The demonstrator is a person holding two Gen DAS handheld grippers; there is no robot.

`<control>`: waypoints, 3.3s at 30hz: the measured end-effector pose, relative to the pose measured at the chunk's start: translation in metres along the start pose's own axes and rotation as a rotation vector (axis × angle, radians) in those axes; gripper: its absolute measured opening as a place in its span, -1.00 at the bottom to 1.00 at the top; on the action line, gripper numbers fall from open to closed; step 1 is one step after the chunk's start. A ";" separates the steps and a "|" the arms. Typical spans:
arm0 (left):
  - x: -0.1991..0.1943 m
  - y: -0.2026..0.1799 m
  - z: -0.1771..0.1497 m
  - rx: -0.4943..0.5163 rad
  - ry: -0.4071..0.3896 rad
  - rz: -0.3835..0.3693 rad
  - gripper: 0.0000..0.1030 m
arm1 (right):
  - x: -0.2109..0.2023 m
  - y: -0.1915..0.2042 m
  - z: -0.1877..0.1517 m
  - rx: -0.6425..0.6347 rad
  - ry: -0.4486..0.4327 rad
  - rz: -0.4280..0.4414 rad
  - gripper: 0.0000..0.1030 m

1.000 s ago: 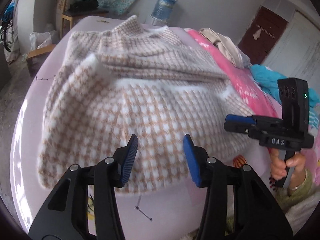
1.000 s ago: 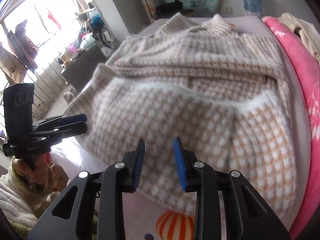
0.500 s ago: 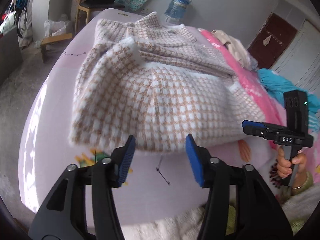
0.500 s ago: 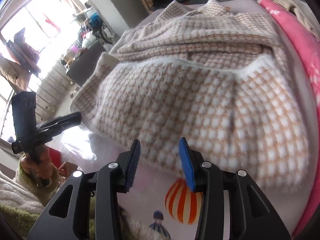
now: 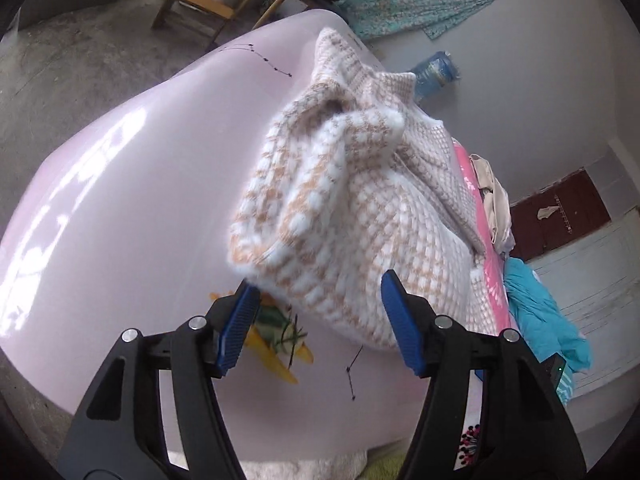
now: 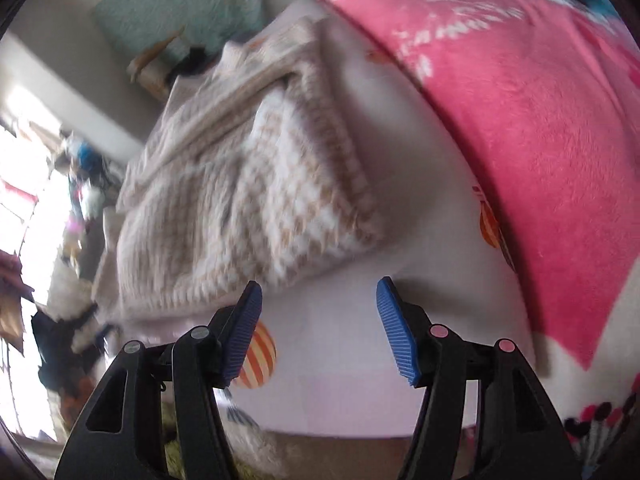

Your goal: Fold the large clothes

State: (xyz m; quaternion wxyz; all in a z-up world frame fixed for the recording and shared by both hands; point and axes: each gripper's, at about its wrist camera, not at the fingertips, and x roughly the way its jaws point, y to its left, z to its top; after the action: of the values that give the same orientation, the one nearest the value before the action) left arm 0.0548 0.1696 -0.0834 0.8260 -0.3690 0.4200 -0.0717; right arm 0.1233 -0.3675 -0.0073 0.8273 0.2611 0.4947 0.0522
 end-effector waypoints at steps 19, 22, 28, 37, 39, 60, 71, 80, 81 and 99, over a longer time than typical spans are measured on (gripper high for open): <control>-0.057 -0.093 -0.009 0.412 -0.179 0.234 -0.85 | -0.060 0.061 0.008 -0.222 -0.286 -0.143 -0.77; -0.074 -0.084 -0.014 0.388 -0.136 0.215 -0.84 | -0.072 0.058 0.001 -0.230 -0.254 -0.118 -0.77; -0.055 -0.005 -0.019 0.133 0.084 0.209 -0.51 | -0.025 0.007 -0.006 -0.109 0.028 -0.093 -0.49; -0.089 -0.011 0.009 0.168 -0.113 0.195 -0.13 | -0.048 0.016 0.017 -0.214 -0.052 -0.105 -0.05; -0.074 -0.032 0.015 0.256 -0.099 0.210 -0.13 | -0.044 0.029 0.026 -0.256 -0.061 -0.101 -0.05; 0.042 -0.094 0.041 0.698 -0.030 0.421 -0.79 | 0.044 0.076 0.054 -0.537 0.049 -0.234 -0.68; 0.044 -0.081 0.047 0.650 -0.020 0.402 -0.79 | 0.037 0.078 0.061 -0.541 0.046 -0.206 -0.51; 0.046 -0.071 0.053 0.598 0.001 0.380 -0.76 | 0.062 0.058 0.080 -0.401 0.156 -0.083 -0.12; 0.047 -0.070 0.053 0.597 0.002 0.383 -0.75 | 0.061 0.056 0.081 -0.382 0.157 -0.068 -0.12; 0.012 -0.094 0.069 0.617 -0.173 0.365 -0.85 | 0.013 0.094 0.090 -0.477 -0.052 -0.086 -0.85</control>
State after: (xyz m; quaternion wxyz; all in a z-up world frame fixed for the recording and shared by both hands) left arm 0.1317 0.1344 -0.0021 0.9301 -0.0261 0.3661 -0.0150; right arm 0.2216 -0.3167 0.0616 0.8795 0.0382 0.4575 0.1254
